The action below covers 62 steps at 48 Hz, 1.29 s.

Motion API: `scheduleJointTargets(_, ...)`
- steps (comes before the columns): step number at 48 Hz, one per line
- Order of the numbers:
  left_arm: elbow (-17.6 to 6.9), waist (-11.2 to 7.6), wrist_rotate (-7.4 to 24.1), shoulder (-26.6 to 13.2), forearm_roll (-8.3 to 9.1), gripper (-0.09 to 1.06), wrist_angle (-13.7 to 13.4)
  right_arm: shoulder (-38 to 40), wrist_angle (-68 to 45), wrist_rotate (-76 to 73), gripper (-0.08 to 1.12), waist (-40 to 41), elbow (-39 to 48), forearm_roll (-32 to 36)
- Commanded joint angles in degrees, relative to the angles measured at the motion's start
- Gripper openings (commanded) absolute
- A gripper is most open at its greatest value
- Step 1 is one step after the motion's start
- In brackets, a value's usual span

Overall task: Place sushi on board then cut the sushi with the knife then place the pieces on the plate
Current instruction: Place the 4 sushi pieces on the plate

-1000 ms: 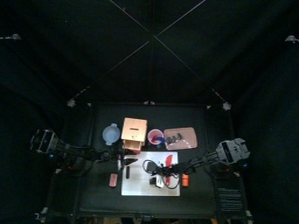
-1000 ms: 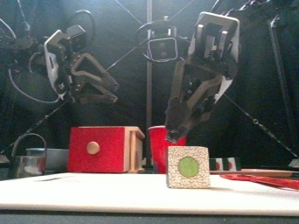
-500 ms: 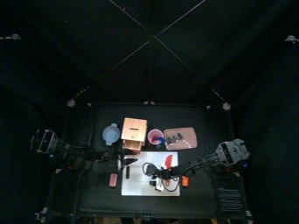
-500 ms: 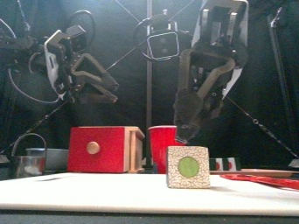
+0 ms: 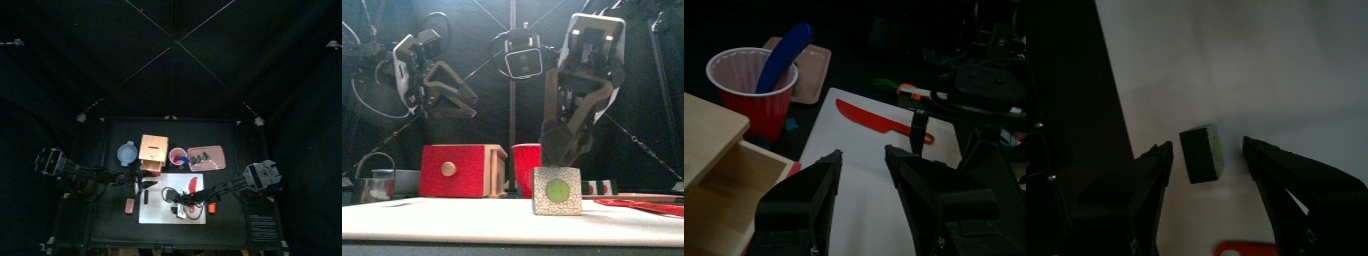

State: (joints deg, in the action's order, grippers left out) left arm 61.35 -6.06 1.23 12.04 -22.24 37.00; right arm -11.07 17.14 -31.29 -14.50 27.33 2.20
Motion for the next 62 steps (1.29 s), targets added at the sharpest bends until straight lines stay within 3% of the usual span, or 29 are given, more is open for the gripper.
scheduleJointTargets(1, -0.97, -0.09, 0.09, 0.26, 0.0, 0.79, 0.62, -0.26, 0.88, 0.09, 0.9, -0.09, -1.23, 1.85)
scheduleJointTargets(9, -0.88, -0.18, 0.09, 0.26, 0.0, 0.79, 0.62, -1.32, 1.49, 0.0, 0.85, -0.26, -1.93, 2.81)
scheduleJointTargets(19, -0.88, -0.26, 0.09, 0.26, 0.0, 0.79, 0.62, 0.26, 2.2, -0.62, 0.68, -0.26, -2.11, 2.55)
scheduleJointTargets(26, -0.88, -0.26, 0.09, 0.26, 0.0, 0.79, 0.62, 3.08, 3.87, -0.88, 0.67, 0.09, -0.7, 2.46)
scheduleJointTargets(46, -0.7, -0.44, 0.09, 0.26, 0.0, 0.79, 0.62, 24.35, 11.25, -2.02, 0.67, 9.58, 14.77, 1.14)
scheduleJointTargets(62, -0.97, -0.88, 0.0, 0.26, 0.0, 0.79, 0.62, 43.42, 14.94, -4.83, 0.67, 26.81, 31.29, 2.55)
